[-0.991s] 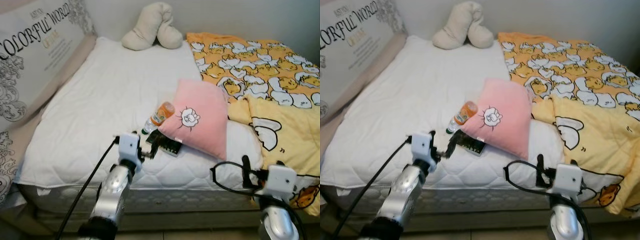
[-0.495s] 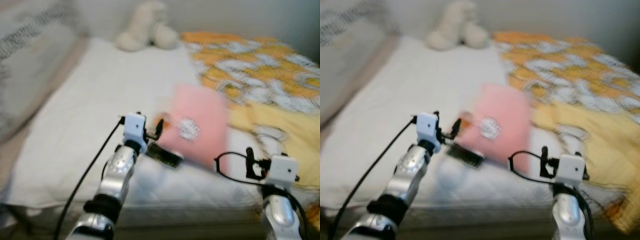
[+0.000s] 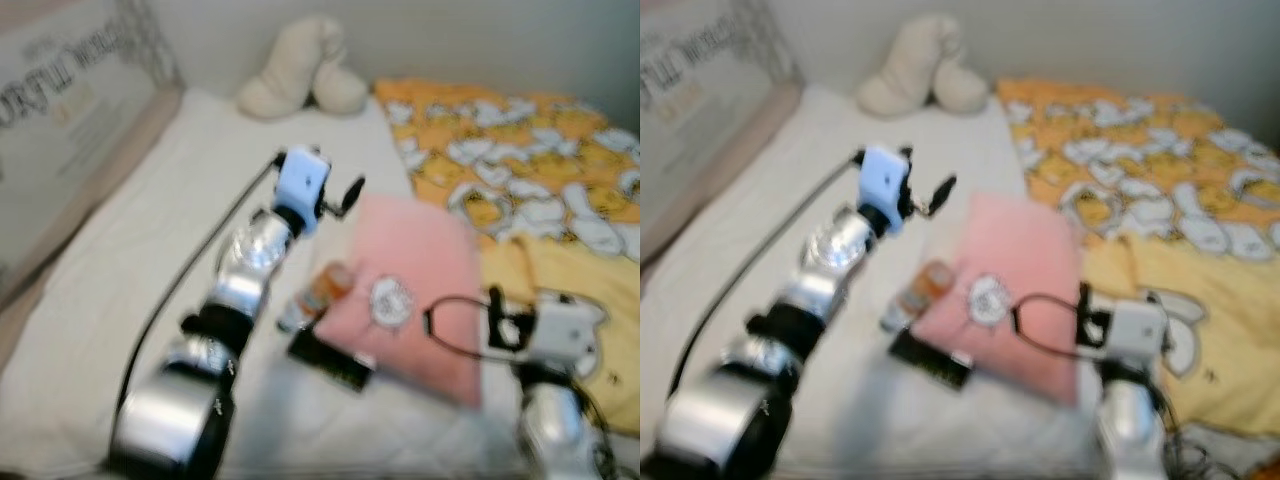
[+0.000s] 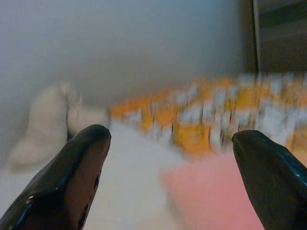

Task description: Clean up the room

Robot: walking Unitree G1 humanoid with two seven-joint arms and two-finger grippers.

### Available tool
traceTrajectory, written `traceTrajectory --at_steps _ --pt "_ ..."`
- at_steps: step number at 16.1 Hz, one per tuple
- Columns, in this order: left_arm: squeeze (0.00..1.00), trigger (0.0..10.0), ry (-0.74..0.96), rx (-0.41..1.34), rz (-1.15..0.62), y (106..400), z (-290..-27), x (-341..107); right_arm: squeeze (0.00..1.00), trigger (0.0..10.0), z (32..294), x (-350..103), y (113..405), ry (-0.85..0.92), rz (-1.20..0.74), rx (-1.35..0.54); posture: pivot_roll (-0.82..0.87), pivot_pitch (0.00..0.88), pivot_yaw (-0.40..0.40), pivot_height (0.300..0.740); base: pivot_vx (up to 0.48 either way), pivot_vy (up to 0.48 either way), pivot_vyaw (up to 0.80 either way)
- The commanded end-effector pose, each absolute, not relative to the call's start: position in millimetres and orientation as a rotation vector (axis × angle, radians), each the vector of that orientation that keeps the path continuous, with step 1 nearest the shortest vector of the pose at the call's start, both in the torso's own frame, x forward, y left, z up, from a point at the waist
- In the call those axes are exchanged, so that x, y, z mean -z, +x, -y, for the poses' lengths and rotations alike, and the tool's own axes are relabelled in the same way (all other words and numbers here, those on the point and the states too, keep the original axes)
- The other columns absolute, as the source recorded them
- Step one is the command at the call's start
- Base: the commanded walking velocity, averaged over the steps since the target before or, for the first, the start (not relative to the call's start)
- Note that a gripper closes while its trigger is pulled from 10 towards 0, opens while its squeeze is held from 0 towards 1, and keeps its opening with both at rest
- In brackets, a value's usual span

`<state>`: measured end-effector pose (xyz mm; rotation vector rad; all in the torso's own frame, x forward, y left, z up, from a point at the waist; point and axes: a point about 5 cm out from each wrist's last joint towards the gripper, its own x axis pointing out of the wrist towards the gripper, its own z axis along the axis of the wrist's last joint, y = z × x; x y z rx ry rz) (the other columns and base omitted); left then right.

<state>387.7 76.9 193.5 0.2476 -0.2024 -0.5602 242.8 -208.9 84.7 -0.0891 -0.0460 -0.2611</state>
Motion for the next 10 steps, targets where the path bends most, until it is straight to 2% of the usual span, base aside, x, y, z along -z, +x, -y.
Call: traceTrajectory --at_steps 1,6,10 --pt "0.00 10.0 0.253 0.625 0.122 386.2 -69.1 -179.7 0.00 10.0 214.8 -82.8 238.6 -0.107 0.028 0.277 0.01 0.000 0.039 0.740 0.000 0.000 0.00" --pt "0.00 10.0 0.343 0.852 0.045 371.8 -59.5 -150.3 0.00 10.0 218.4 -82.0 227.3 -0.109 0.011 0.292 -0.02 0.000 0.032 0.740 0.000 0.000 0.00" --pt "0.00 10.0 0.380 1.001 0.043 361.4 -81.9 -141.2 0.00 10.0 225.1 -77.2 198.9 -0.121 -0.032 0.179 -0.04 0.000 0.006 0.740 0.000 0.000 0.00"
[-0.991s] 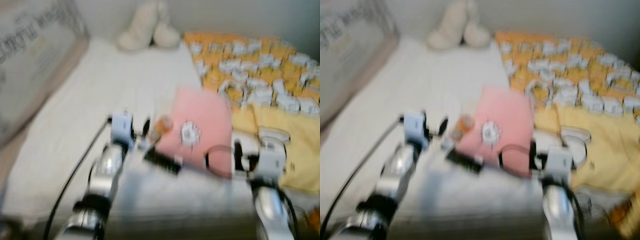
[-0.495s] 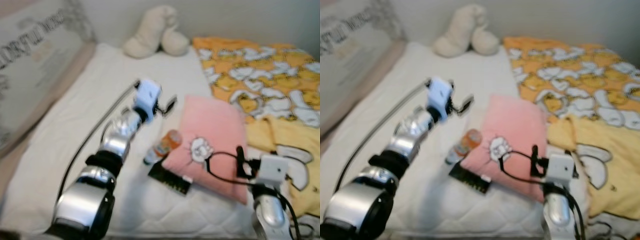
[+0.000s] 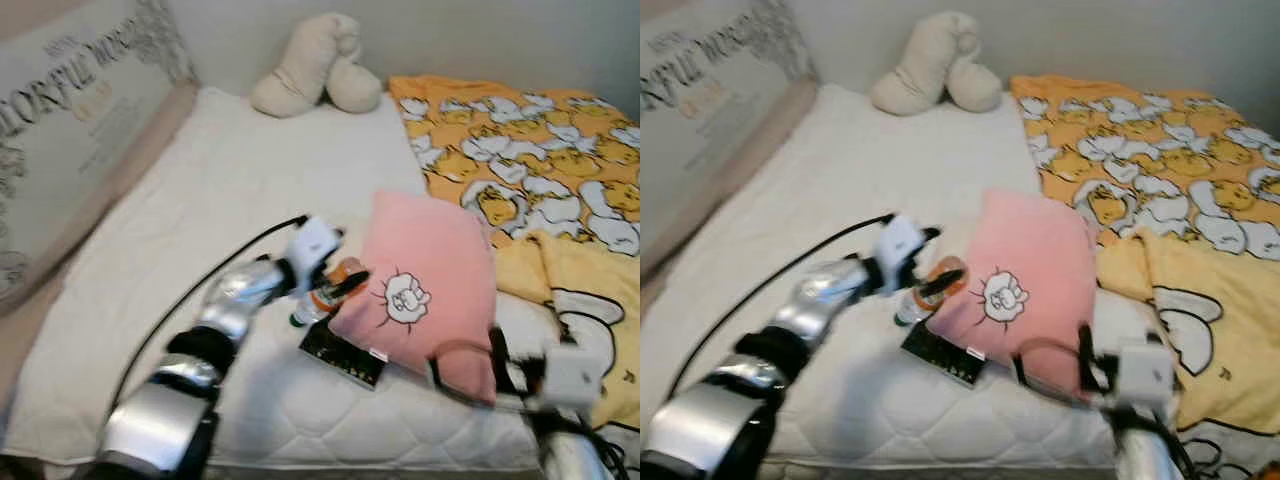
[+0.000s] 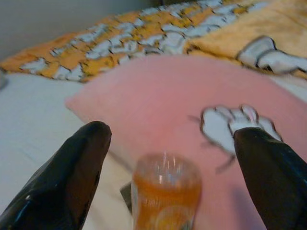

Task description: Clean up the room

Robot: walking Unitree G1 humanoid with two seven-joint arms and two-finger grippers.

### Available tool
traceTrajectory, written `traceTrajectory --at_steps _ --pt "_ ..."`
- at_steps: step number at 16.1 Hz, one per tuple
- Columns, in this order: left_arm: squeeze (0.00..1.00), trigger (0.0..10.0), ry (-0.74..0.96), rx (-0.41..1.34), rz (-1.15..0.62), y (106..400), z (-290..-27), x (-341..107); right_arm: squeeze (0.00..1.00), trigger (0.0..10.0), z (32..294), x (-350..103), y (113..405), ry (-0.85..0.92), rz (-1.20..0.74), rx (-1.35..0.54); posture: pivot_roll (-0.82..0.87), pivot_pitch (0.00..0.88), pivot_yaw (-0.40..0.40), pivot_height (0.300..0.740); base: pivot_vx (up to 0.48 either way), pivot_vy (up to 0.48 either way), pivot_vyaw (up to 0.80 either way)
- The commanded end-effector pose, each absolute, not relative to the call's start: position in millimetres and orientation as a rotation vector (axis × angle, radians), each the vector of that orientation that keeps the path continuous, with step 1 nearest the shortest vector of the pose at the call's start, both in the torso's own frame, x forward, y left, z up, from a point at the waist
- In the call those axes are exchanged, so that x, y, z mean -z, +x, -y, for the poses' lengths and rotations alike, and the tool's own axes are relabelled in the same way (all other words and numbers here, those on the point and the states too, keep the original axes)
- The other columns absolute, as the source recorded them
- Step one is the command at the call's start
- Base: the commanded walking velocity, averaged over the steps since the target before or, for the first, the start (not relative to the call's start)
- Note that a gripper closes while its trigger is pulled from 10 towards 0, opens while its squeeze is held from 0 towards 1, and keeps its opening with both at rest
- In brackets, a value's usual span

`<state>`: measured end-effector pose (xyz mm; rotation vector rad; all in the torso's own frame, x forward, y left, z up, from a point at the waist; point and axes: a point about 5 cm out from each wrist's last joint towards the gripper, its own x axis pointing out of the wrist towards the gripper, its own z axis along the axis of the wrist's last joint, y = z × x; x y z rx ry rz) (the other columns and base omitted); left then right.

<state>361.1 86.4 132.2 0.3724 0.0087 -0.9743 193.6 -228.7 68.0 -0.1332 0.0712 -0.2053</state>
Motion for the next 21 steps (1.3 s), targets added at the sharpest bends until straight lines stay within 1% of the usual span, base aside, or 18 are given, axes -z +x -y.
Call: traceTrajectory --at_steps 1,6,9,11,15,18,21 --pt "0.00 10.0 0.428 1.023 0.012 358.4 -85.9 -133.3 0.00 10.0 226.2 -71.0 194.3 -0.121 -0.067 0.151 -0.03 0.000 -0.006 0.740 0.000 0.000 0.00" --pt "0.00 10.0 0.472 1.003 -0.024 352.2 -83.6 -115.1 0.00 10.0 221.3 -66.5 192.7 -0.124 -0.104 0.101 -0.03 0.000 -0.012 0.740 0.000 0.000 0.00" --pt "0.00 10.0 0.570 1.013 -0.089 346.1 -84.3 -97.9 0.00 10.0 215.4 -64.0 190.4 -0.102 -0.114 0.070 -0.02 0.000 -0.013 0.740 0.000 0.000 0.00" --pt "0.00 10.0 0.603 0.984 -0.111 346.2 -80.3 -92.8 0.00 10.0 209.2 -66.3 190.2 -0.069 -0.108 0.024 -0.03 0.000 -0.013 0.740 0.000 0.000 0.00" --pt "0.00 10.0 0.616 0.948 -0.119 348.7 -73.0 -92.9 0.00 10.0 207.3 -67.4 188.8 -0.071 -0.110 0.012 -0.04 0.000 -0.009 0.740 0.000 0.000 0.00" --pt "0.00 10.0 0.649 0.811 -0.105 359.3 -74.8 -100.5 0.00 10.0 208.2 -66.3 185.3 -0.086 -0.117 0.017 -0.06 0.000 -0.003 0.740 0.000 0.000 0.00" --pt "0.00 10.0 0.640 0.782 -0.113 360.2 -72.6 -99.9 0.00 10.0 208.3 -66.3 184.1 -0.090 -0.123 0.015 -0.06 0.000 -0.002 0.740 0.000 0.000 0.00"
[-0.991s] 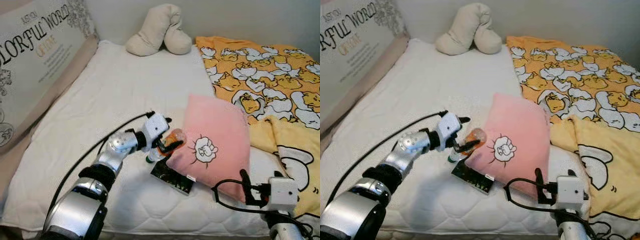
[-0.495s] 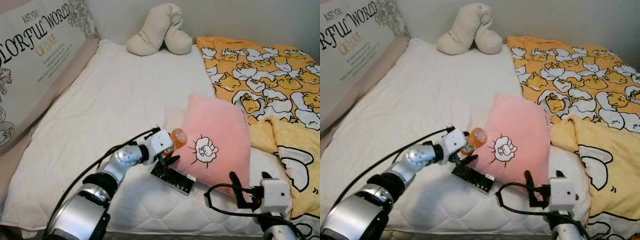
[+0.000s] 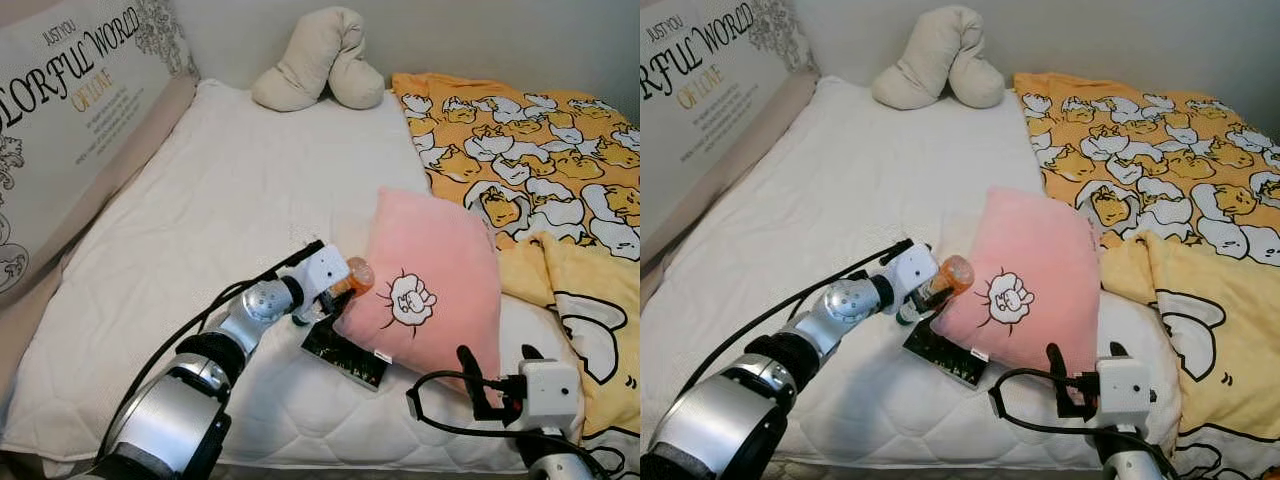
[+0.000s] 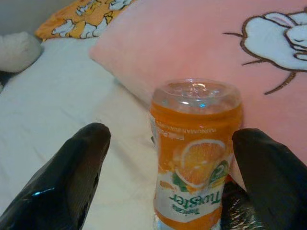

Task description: Clean up the room

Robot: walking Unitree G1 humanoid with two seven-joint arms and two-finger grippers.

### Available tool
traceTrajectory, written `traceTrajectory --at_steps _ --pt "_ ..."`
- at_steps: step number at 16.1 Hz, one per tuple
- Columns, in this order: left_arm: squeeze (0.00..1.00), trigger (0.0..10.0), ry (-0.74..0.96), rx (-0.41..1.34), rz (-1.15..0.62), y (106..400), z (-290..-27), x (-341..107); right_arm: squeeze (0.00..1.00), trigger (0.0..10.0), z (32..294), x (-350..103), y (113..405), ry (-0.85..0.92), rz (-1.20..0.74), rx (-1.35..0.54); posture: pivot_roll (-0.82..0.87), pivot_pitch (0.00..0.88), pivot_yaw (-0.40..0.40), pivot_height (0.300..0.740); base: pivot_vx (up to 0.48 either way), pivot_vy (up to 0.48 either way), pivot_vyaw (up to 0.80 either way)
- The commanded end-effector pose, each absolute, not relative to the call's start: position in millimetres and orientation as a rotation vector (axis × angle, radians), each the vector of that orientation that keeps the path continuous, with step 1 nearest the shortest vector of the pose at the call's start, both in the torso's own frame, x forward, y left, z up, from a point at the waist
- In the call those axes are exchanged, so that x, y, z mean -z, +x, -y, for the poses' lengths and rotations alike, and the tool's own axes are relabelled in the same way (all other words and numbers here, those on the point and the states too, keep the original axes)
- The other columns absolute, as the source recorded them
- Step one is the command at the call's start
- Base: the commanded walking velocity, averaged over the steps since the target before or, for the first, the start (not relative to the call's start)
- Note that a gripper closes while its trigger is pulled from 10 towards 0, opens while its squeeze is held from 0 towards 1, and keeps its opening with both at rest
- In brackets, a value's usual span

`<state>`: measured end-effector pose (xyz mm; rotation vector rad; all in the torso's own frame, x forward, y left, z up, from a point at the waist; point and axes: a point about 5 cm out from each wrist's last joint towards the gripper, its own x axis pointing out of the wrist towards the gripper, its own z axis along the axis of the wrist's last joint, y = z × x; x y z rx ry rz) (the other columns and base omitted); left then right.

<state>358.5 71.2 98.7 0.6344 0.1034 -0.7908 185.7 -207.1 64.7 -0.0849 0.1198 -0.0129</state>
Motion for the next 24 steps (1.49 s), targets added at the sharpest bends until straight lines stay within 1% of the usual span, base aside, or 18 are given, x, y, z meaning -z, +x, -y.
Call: traceTrajectory --at_steps 1,7,10,13,16,19,21,24 --pt "0.00 10.0 0.638 0.780 -0.119 359.4 -69.1 -98.2 0.00 10.0 208.4 -66.0 183.9 -0.092 -0.124 0.015 -0.06 0.000 -0.002 0.740 0.000 0.000 0.00" --pt "0.00 10.0 0.616 0.772 -0.135 357.8 -56.1 -96.4 0.00 10.0 207.0 -66.2 183.0 -0.097 -0.129 0.009 -0.07 0.000 0.001 0.740 0.000 0.000 0.00" --pt "0.00 10.0 0.586 0.723 -0.128 360.9 -49.5 -101.4 0.00 10.0 204.7 -65.2 182.5 -0.095 -0.133 0.005 -0.07 0.000 0.003 0.740 0.000 0.000 0.00" --pt "0.00 10.0 0.550 0.697 -0.157 360.9 -46.5 -99.7 0.00 10.0 203.6 -64.8 181.8 -0.096 -0.137 0.004 -0.08 0.004 0.006 0.740 0.000 0.000 0.00" --pt "0.00 10.0 0.512 0.685 -0.196 357.9 -37.3 -95.5 0.00 10.0 202.3 -63.9 180.2 -0.097 -0.144 -0.003 -0.09 0.010 0.003 0.740 0.000 0.000 0.00" --pt "0.00 10.0 0.508 0.683 -0.208 355.2 -28.6 -93.7 0.00 10.0 203.2 -65.0 178.8 -0.104 -0.147 -0.005 -0.10 0.014 0.001 0.740 0.000 0.000 0.00" --pt "0.00 10.0 0.544 0.680 -0.207 353.5 -24.6 -92.0 0.00 10.0 204.1 -67.4 176.7 -0.109 -0.147 -0.004 -0.12 0.023 -0.004 0.740 0.000 0.000 0.00" --pt "0.00 10.0 0.531 0.648 -0.218 354.0 -24.2 -91.7 0.00 10.0 203.8 -68.9 171.8 -0.113 -0.151 -0.003 -0.14 0.039 -0.004 0.740 0.000 0.000 0.00"
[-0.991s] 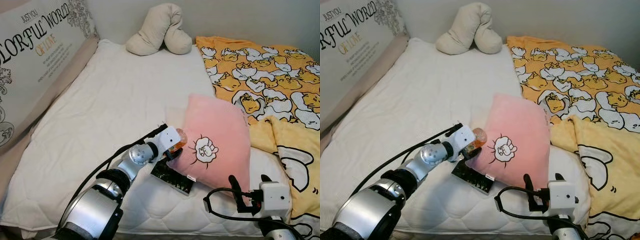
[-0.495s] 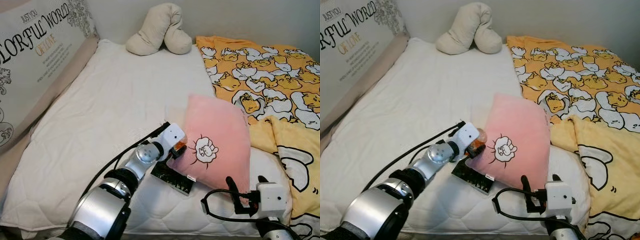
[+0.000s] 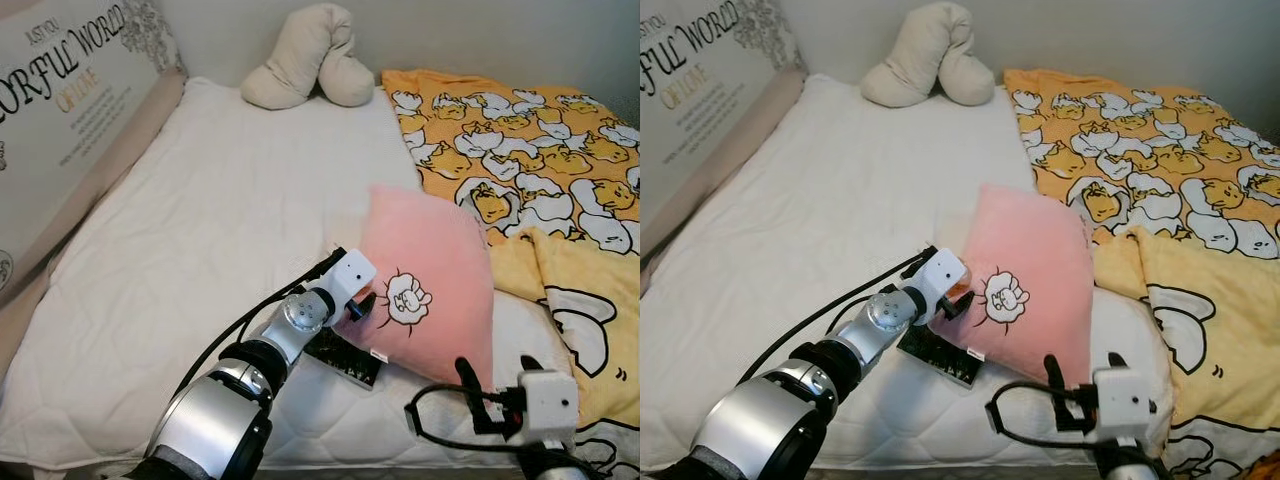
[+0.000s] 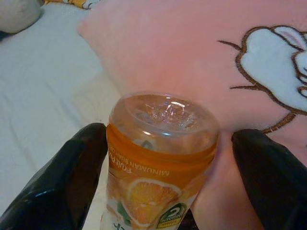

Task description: Clean up the room

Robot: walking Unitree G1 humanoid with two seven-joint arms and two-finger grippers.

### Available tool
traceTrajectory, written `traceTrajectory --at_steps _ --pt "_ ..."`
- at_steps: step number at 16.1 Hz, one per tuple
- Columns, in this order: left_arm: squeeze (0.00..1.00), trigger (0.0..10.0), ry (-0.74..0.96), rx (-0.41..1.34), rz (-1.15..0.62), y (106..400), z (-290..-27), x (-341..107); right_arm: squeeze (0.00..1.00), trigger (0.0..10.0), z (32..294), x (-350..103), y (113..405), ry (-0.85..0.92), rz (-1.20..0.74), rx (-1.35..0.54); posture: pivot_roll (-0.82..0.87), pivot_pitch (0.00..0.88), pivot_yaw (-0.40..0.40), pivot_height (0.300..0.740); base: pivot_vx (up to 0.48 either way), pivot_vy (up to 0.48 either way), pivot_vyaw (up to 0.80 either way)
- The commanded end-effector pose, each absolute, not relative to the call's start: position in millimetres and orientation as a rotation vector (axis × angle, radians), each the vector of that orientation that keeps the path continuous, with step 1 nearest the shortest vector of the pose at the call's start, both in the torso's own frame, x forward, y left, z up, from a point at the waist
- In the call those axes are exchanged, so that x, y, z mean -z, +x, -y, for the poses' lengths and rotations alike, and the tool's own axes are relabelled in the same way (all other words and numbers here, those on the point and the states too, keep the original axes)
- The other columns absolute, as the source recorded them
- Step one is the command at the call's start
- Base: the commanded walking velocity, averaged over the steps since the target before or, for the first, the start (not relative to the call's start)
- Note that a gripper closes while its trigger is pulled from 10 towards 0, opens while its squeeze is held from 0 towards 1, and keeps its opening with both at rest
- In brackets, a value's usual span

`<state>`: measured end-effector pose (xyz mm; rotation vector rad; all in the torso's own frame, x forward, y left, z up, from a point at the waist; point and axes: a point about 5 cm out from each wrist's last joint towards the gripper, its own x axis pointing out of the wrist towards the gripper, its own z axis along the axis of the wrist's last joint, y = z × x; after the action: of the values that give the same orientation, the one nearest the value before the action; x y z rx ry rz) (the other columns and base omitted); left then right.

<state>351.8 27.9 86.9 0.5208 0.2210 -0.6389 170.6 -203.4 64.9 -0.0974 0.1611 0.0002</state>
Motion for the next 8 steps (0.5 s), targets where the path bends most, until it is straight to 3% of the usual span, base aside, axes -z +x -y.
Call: traceTrajectory --at_steps 1,2,5,6,8 --pt "0.00 3.0 0.512 0.612 -0.222 355.9 -25.6 -93.1 0.00 10.0 203.5 -69.1 169.9 -0.112 -0.157 -0.002 -0.14 0.045 -0.004 0.740 0.000 0.000 0.00" --pt "0.00 0.0 0.494 0.592 -0.221 357.4 -26.0 -95.1 0.00 10.0 202.9 -68.9 168.8 -0.110 -0.161 -0.001 -0.14 0.047 -0.001 0.740 0.000 0.000 0.00" --pt "0.00 0.0 0.537 0.549 -0.228 358.3 -30.8 -92.8 0.00 10.0 202.5 -69.3 168.6 -0.101 -0.165 0.004 -0.15 0.046 0.000 0.740 0.000 0.000 0.00" --pt "0.00 0.0 0.644 0.514 -0.226 358.3 -36.4 -88.7 0.00 10.0 203.3 -71.1 168.9 -0.096 -0.163 0.006 -0.15 0.046 -0.003 0.740 0.000 0.000 0.00" --pt "0.00 0.0 0.632 0.511 -0.250 356.6 -38.6 -84.6 0.00 10.0 197.5 -73.6 167.8 -0.058 -0.166 -0.059 -0.16 0.049 -0.008 0.740 0.000 0.000 0.00"
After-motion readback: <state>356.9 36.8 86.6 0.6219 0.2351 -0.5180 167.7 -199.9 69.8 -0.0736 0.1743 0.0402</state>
